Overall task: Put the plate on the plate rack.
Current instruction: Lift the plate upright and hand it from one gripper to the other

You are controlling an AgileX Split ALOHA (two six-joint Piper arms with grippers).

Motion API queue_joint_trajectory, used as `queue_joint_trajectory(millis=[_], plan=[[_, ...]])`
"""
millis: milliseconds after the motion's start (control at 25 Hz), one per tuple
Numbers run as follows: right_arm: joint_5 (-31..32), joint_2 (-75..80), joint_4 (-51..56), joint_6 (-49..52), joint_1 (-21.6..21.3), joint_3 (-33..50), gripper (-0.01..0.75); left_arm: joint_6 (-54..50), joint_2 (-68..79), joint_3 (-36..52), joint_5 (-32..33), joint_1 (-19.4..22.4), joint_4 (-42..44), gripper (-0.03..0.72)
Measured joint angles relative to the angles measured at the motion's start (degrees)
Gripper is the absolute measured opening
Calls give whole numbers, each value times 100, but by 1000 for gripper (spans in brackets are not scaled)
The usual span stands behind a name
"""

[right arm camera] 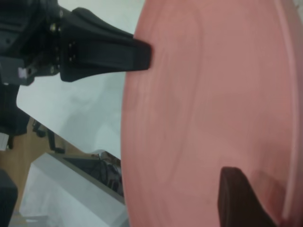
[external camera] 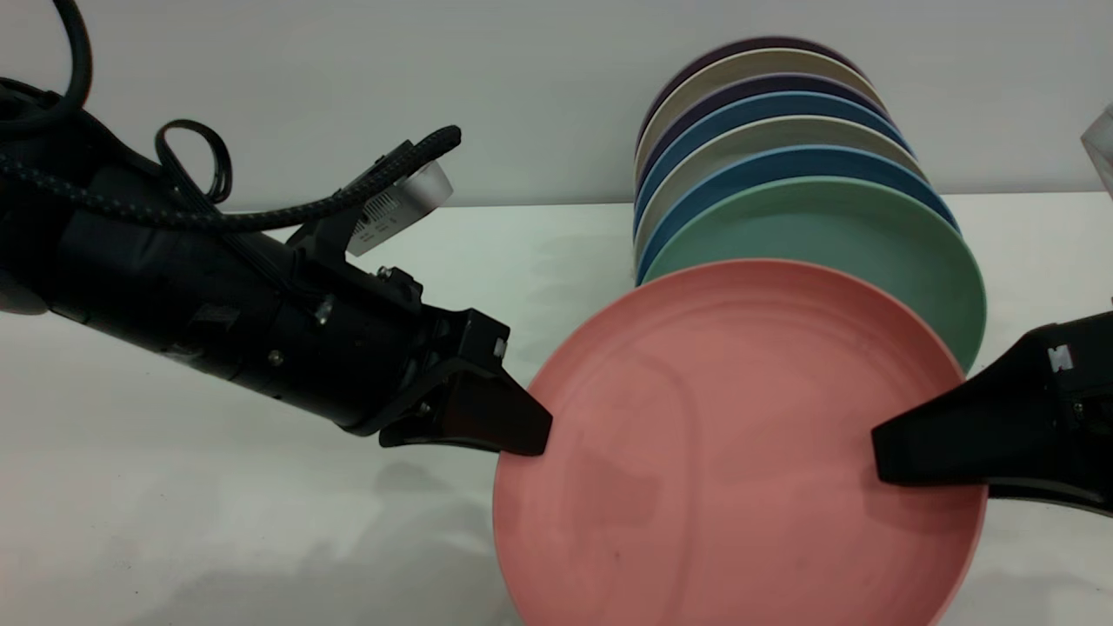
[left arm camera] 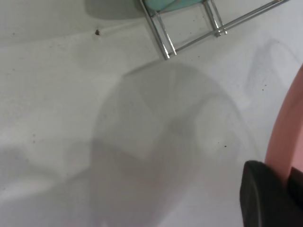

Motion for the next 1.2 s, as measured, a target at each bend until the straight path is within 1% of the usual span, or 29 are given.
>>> queue_joint_trajectory(millis=[240,360,440,560,600,760,840,960,1000,1200], plan=[[-100,0,4,0,304,0,253,11,5,-61,100,5,24,13],[-104,0,7,0,357,-45,253,11,5,-132,164,-62,32,14],[-145,0,11,0,357,-53,240,1,5,-169,167,-141,32,14],[-270,0,33,-41,357,-53,174,19,5,-178,141,-195,44,14],[-327,0,43,-92,357,-53,164,30,5,-178,141,-200,44,14],[-419,0,73,-218,357,-53,160,30,5,-178,158,-202,44,19],[-504,0,79,-300,357,-53,151,25,5,-178,170,-209,44,35],[-747,0,79,-417,357,-116,127,19,5,-178,264,-222,44,101],[-763,0,73,-445,357,-160,127,19,5,-178,308,-202,44,139],[-876,-64,0,-498,403,-479,125,-60,5,-197,782,100,18,381]])
